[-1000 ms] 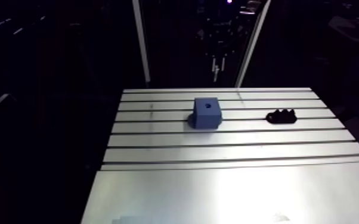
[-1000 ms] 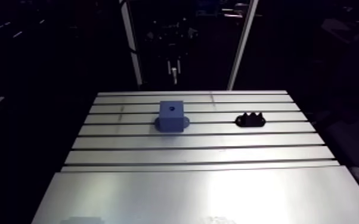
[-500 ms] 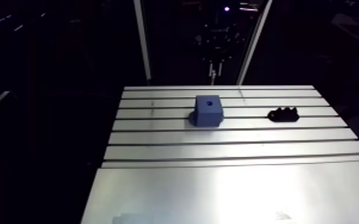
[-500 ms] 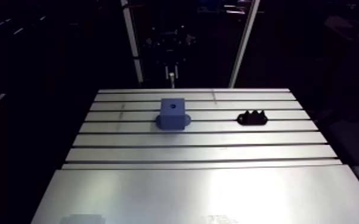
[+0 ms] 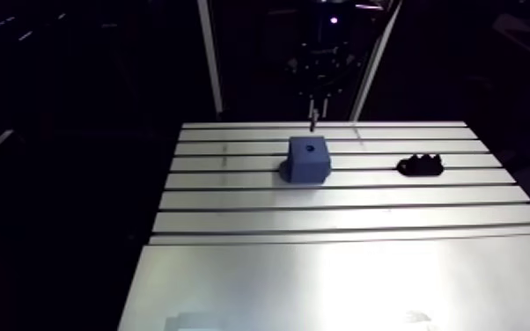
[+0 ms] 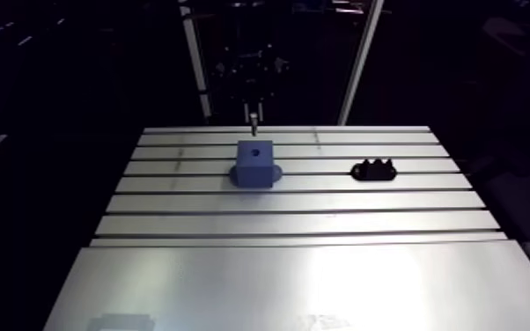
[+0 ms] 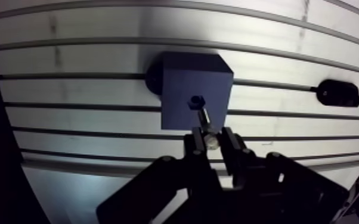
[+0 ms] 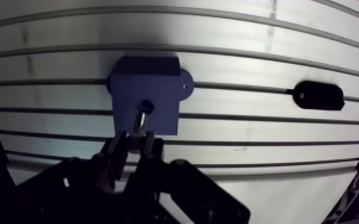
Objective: Pick up the M10 bolt and insert it into the hex recess until seated.
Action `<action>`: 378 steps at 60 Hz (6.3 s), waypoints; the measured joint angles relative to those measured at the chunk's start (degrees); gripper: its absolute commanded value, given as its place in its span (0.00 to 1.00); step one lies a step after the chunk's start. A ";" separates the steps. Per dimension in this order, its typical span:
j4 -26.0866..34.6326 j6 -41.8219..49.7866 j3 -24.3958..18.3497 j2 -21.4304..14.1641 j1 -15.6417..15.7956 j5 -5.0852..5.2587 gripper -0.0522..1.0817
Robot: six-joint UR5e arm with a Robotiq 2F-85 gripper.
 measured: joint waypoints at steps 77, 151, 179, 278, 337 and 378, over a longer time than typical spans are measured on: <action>-0.92 -0.02 2.36 0.77 -0.26 0.14 0.73; -1.74 0.01 2.73 1.70 -0.28 0.13 0.74; -2.22 -0.08 2.59 2.12 -0.43 0.19 0.74; -3.18 -0.22 2.64 2.66 -0.47 0.45 0.76; -3.13 -0.28 3.03 2.65 -0.37 0.49 0.76; -3.32 -0.22 3.38 2.80 -0.47 0.14 0.76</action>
